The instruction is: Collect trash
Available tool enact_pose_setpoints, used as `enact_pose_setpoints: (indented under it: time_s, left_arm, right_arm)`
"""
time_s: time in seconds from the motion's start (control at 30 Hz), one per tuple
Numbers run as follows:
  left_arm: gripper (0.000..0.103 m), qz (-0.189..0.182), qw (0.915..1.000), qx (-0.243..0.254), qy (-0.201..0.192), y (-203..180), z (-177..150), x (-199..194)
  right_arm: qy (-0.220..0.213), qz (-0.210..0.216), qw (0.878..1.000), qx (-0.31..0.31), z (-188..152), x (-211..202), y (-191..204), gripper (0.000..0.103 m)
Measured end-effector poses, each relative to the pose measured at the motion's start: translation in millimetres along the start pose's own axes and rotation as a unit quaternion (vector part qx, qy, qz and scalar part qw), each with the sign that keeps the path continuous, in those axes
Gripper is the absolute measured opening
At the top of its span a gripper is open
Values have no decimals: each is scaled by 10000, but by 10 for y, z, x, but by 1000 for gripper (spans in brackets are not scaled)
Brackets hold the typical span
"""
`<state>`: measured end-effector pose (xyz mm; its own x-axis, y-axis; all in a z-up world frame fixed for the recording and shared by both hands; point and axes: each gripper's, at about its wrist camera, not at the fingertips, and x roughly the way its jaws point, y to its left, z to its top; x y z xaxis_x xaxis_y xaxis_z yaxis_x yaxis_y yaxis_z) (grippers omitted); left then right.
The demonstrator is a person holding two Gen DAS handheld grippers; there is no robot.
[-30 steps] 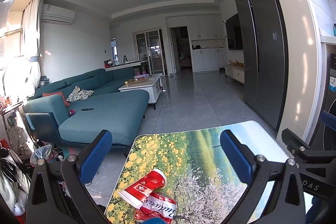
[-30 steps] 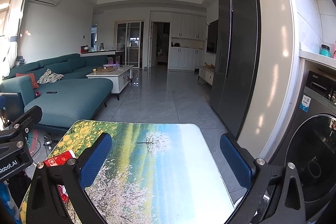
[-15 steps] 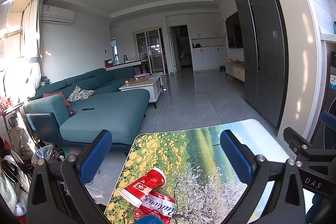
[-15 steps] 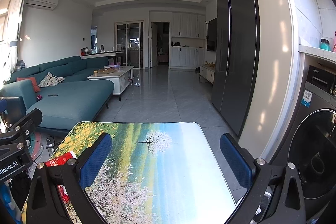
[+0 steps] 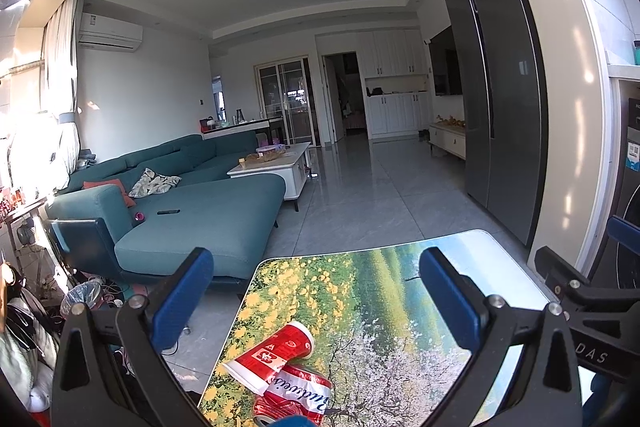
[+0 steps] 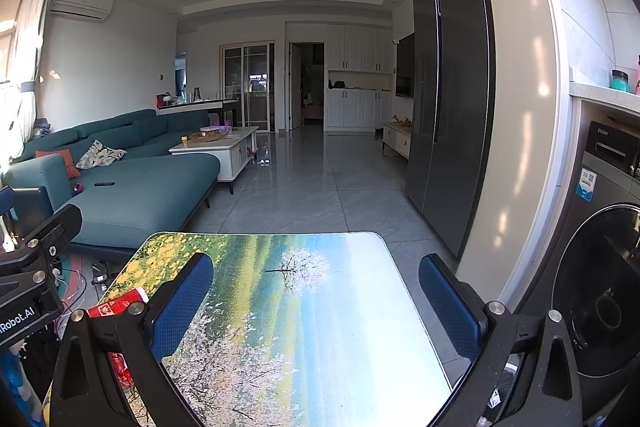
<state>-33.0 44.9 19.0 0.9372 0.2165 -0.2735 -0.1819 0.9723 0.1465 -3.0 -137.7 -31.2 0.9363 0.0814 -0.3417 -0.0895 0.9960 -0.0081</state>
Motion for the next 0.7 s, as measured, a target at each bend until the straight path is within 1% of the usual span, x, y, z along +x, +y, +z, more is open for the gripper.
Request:
enact_pose_setpoints:
  time_s: [0.7]
  left_arm:
    - [103, -51, 10000, 58, 58, -64, -64, -22]
  right_arm:
    - [32, 3, 10000, 64, -18, -33, -24, 103]
